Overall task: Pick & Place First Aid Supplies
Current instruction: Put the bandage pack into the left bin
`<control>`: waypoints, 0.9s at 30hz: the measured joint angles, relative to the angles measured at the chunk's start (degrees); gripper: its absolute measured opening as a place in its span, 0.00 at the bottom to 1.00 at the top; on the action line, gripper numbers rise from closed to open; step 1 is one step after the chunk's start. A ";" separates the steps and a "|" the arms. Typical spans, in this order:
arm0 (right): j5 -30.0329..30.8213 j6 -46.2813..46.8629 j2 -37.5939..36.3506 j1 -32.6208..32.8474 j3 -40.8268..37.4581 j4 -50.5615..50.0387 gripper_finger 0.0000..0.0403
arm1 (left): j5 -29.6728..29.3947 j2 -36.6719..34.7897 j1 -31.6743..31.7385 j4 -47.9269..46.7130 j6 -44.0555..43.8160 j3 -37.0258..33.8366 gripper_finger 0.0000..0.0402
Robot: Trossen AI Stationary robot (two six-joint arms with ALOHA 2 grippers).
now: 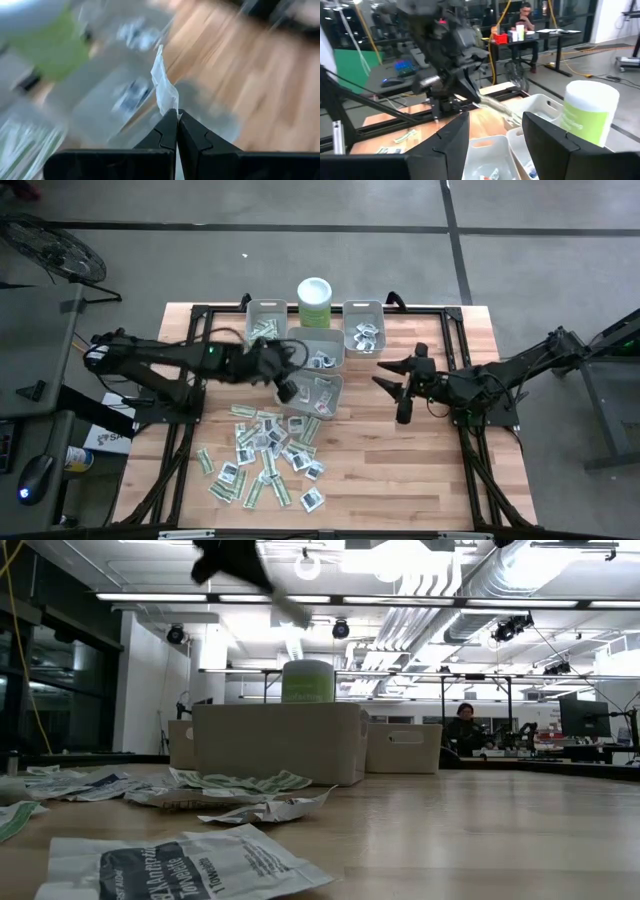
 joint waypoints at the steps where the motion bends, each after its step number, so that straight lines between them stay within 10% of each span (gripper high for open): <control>1: 0.40 0.24 -0.19 0.00 0.00 -0.57 0.44 | 1.84 -0.08 1.79 -2.58 0.02 -0.03 0.00; 11: 5.28 1.66 -0.24 0.00 0.00 -2.49 0.44 | 14.53 -0.25 23.16 -15.44 10.93 -0.03 0.00; 27: 16.19 3.88 -0.21 0.00 0.00 -3.07 0.44 | 44.61 8.39 58.43 -11.23 19.58 -0.09 0.00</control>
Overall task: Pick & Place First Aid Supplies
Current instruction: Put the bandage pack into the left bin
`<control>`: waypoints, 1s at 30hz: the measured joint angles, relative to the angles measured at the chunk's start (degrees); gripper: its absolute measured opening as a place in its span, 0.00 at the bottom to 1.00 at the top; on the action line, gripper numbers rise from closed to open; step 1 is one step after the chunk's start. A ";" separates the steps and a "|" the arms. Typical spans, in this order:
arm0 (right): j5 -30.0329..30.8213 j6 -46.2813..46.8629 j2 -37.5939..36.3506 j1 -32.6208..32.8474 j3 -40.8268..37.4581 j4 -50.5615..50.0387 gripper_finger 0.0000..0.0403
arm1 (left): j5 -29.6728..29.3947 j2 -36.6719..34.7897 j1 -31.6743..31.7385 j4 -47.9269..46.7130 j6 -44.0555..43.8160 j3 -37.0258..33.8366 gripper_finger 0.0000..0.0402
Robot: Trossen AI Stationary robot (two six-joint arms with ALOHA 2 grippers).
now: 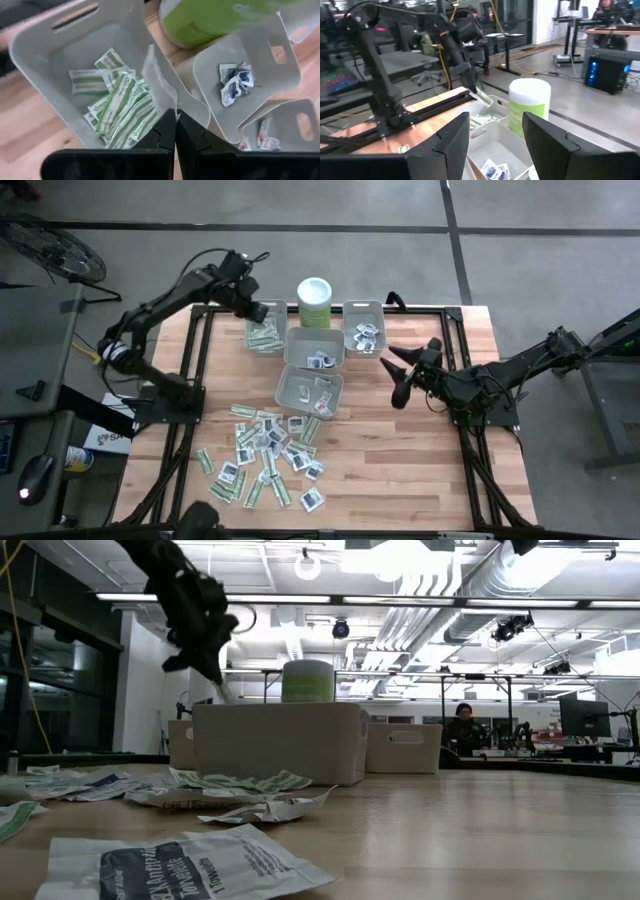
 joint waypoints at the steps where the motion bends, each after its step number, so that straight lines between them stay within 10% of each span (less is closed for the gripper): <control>1: 0.57 0.39 -0.01 0.00 0.01 0.00 0.44 | 1.19 0.98 0.89 0.03 0.00 -0.01 0.00; 18: 2.97 2.69 0.00 0.00 0.01 -0.35 0.44 | 16.91 13.20 8.61 3.20 -1.38 0.06 0.00; 30: 2.98 2.72 0.00 0.00 0.01 -0.37 0.44 | 9.32 13.66 8.43 0.78 -1.49 0.03 0.11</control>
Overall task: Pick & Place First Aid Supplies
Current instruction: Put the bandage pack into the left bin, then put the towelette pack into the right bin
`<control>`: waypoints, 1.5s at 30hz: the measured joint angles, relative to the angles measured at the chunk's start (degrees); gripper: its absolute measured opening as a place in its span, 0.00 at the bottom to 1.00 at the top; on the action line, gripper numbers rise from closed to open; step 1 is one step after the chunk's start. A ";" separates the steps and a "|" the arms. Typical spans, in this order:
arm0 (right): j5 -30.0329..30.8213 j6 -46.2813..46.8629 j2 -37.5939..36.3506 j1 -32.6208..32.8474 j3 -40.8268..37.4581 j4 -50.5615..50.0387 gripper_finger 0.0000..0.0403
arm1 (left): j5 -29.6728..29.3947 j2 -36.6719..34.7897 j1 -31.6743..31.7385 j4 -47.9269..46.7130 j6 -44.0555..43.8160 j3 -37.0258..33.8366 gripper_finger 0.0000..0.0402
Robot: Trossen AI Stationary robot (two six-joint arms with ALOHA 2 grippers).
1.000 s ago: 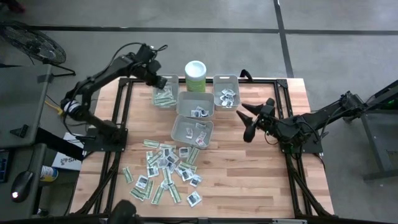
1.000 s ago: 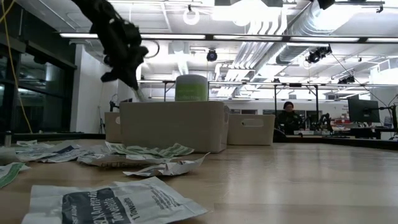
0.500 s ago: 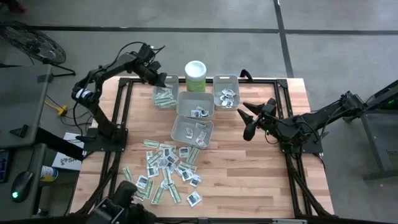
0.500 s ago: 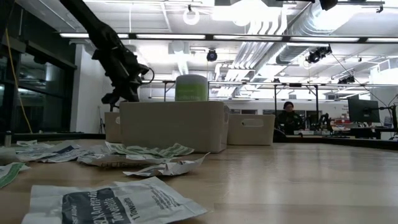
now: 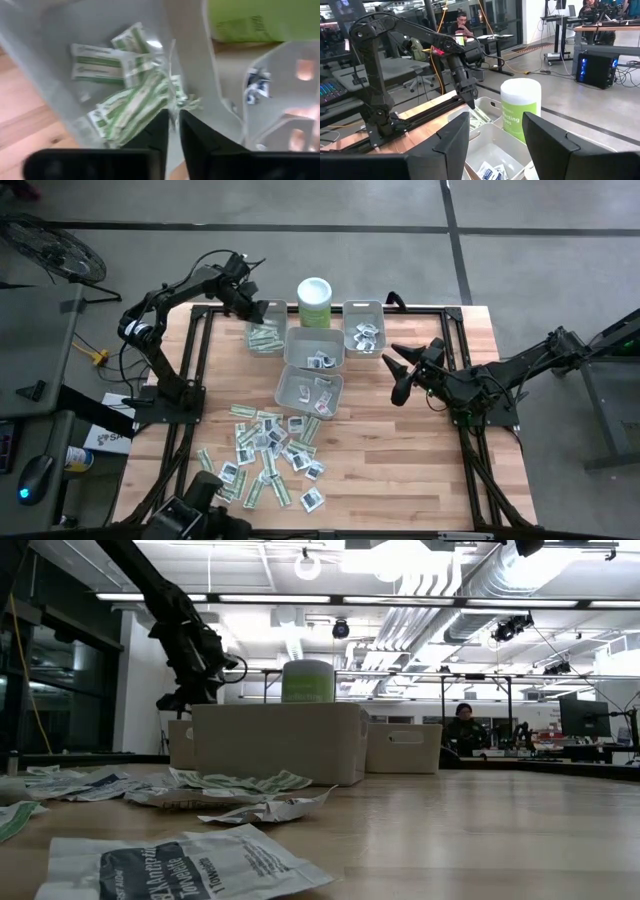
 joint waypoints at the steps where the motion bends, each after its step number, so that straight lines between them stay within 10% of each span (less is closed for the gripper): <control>1: -0.21 0.18 0.00 0.00 0.00 0.00 0.44 | -1.08 0.00 0.01 -0.06 0.06 0.01 0.14; 14: -4.38 6.71 0.09 -0.02 0.04 -4.82 0.44 | -9.06 -2.87 0.00 -0.08 2.61 0.02 0.42; 25: -9.34 10.02 0.13 -0.02 0.04 -7.89 0.43 | -12.38 -14.41 -7.51 -0.62 5.97 0.01 0.30; 45: -22.44 12.48 0.13 -0.02 0.04 -11.76 0.42 | -30.17 -26.16 -48.01 -7.25 -11.44 0.01 0.01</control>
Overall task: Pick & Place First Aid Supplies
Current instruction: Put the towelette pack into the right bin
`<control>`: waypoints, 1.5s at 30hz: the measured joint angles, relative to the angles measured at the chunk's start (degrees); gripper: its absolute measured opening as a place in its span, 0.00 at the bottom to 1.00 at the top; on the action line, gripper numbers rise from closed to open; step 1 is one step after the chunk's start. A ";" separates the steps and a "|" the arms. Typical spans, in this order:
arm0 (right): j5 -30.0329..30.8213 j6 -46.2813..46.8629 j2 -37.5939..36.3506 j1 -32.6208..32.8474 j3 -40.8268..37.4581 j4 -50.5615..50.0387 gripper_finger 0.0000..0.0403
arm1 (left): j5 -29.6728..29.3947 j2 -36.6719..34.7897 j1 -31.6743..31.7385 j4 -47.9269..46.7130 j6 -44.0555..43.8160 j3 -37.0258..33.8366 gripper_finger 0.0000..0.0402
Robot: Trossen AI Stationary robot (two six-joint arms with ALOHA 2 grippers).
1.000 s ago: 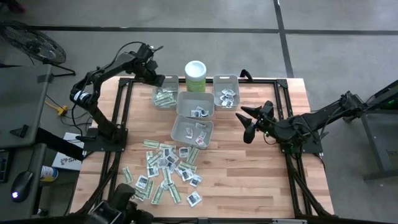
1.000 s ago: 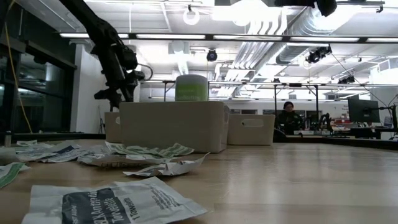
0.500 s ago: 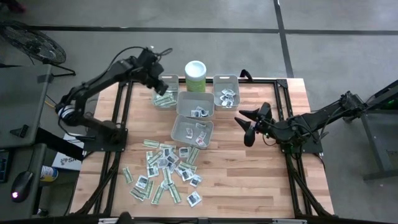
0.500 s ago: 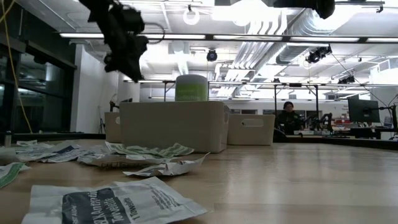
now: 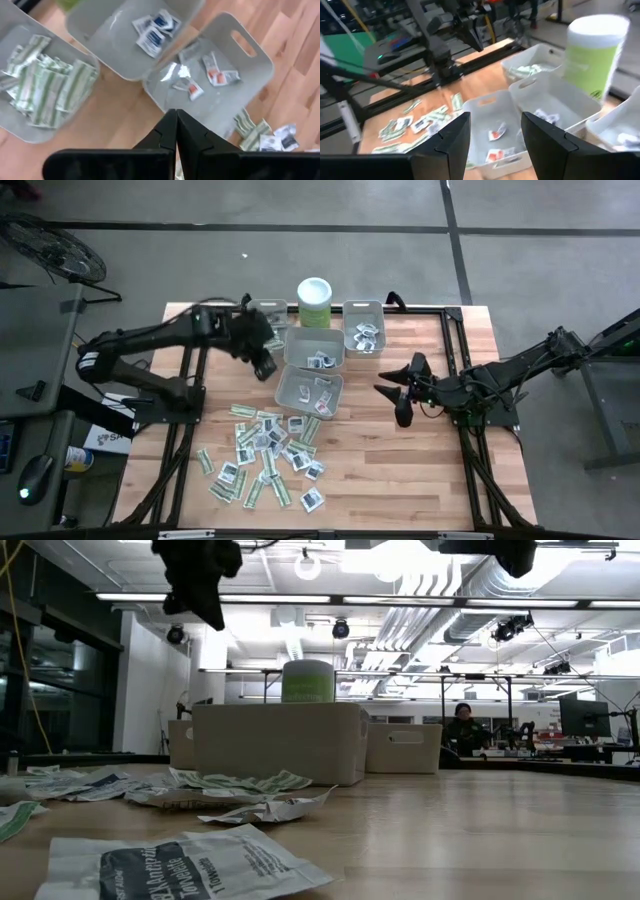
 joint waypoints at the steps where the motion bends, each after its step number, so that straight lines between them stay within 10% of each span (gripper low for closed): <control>1: -1.27 0.39 0.00 0.00 0.00 -0.11 0.42 | -1.60 0.00 -2.36 -0.07 -1.60 -0.01 0.00; 11: -13.30 -1.66 4.23 0.04 0.60 3.65 0.42 | -14.37 -0.03 -20.36 -0.25 -11.99 -0.01 0.01; 19: -16.16 -3.72 20.54 0.09 15.83 0.33 0.42 | -19.06 -0.53 -27.94 -1.47 -14.57 -0.01 0.01; 29: -27.91 18.26 39.94 0.99 27.69 -6.35 0.42 | -19.53 -4.05 -37.42 0.80 -14.14 -4.63 0.01; 45: -29.22 40.44 55.46 6.96 27.75 3.39 0.42 | -14.66 1.29 -53.21 41.73 -3.44 -23.76 0.00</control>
